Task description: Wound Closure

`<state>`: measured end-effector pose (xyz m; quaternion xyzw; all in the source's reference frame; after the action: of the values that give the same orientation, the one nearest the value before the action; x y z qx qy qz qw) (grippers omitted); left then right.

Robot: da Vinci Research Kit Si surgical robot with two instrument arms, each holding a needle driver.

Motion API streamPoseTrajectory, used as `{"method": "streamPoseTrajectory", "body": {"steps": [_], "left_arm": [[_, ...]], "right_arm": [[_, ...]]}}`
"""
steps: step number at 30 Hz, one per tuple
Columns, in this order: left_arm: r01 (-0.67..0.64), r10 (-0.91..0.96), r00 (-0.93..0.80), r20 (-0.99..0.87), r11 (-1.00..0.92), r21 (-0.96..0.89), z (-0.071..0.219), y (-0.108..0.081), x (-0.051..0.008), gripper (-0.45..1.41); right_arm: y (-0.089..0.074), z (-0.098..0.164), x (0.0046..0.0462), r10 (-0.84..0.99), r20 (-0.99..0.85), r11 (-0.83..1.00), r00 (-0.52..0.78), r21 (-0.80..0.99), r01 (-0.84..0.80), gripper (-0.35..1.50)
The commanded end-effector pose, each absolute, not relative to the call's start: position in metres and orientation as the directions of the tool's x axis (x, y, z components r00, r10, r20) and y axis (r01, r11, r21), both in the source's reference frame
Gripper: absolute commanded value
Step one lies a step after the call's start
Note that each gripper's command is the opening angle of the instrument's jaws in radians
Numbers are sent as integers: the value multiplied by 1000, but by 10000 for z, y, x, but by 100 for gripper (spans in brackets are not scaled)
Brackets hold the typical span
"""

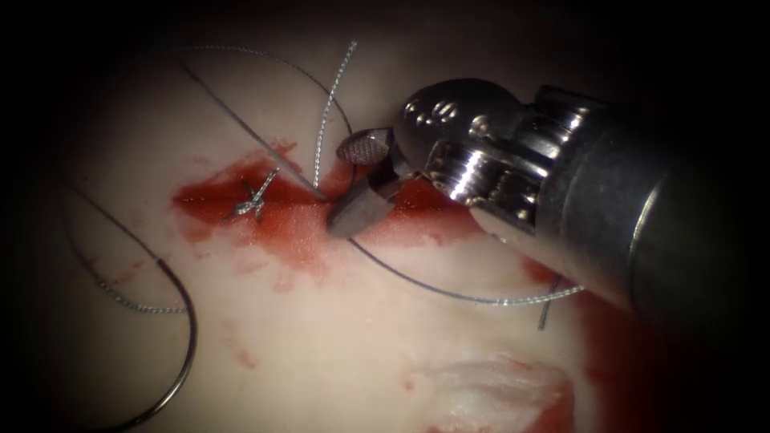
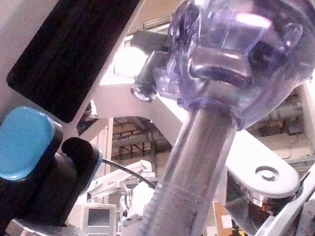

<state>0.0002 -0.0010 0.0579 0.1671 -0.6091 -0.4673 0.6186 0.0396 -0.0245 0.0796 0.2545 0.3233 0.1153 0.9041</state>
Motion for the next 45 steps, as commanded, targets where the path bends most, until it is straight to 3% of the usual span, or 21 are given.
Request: {"method": "streamPoseTrajectory", "body": {"steps": [1, 4, 7, 9, 12, 16, 17, 18, 20, 21, 25, 27, 28, 30, 35, 45], "left_arm": [[369, -776, -188, 603, 513, 775, 567, 1, -1, -45], [365, -770, -190, 609, 521, 772, 559, 0, -2, -45], [369, -760, -191, 621, 530, 763, 551, -1, -3, -45], [369, -760, -194, 621, 530, 764, 550, -1, -3, -45], [364, -757, -200, 621, 531, 765, 548, -2, -3, -45], [362, -753, -207, 625, 535, 763, 543, -3, -4, -45], [363, -750, -205, 629, 538, 761, 541, -3, -4, -45], [364, -748, -202, 633, 542, 757, 540, -3, -4, -45], [363, -747, -204, 632, 542, 758, 539, -3, -3, -45], [363, -743, -204, 637, 547, 755, 539, -2, -2, -45], [377, -736, -194, 649, 555, 742, 544, 0, 1, -45], [461, -694, -144, 705, 584, 668, 550, 2, 0, 37], [507, -671, -107, 734, 598, 621, 553, 2, -1, 61], [611, -636, -26, 771, 601, 516, 564, 0, -4, 84], [664, -602, 21, 798, 606, 439, 602, -12, -18, 83], [509, -724, 147, 674, 640, 576, 717, -54, -77, 74]], "right_arm": [[-238, 802, 406, 368, -530, 850, 764, 526, -44, 94], [-244, 813, 409, 359, -529, 858, 769, 511, -49, 91], [-253, 825, 414, 353, -536, 867, 767, 497, -51, 111], [-255, 827, 414, 351, -536, 868, 767, 495, -51, 106], [-255, 827, 416, 354, -535, 868, 767, 494, -55, 73], [-250, 831, 427, 366, -529, 868, 766, 490, -76, 51], [-248, 832, 429, 368, -528, 868, 766, 490, -80, 32], [-246, 833, 431, 362, -533, 874, 765, 480, -78, -3], [-242, 832, 432, 365, -537, 877, 760, 473, -88, -16], [-240, 830, 431, 369, -536, 875, 759, 475, -90, -35], [-229, 820, 426, 388, -531, 863, 753, 497, -94, -35], [-221, 812, 422, 413, -522, 838, 746, 539, -87, -35], [-215, 804, 418, 433, -526, 825, 732, 558, -88, -35], [-202, 791, 408, 465, -534, 809, 706, 580, -93, -35], [-152, 745, 378, 553, -539, 778, 636, 606, -163, -35], [-68, 647, 306, 564, -601, 796, 566, 577, -181, -35]]}}
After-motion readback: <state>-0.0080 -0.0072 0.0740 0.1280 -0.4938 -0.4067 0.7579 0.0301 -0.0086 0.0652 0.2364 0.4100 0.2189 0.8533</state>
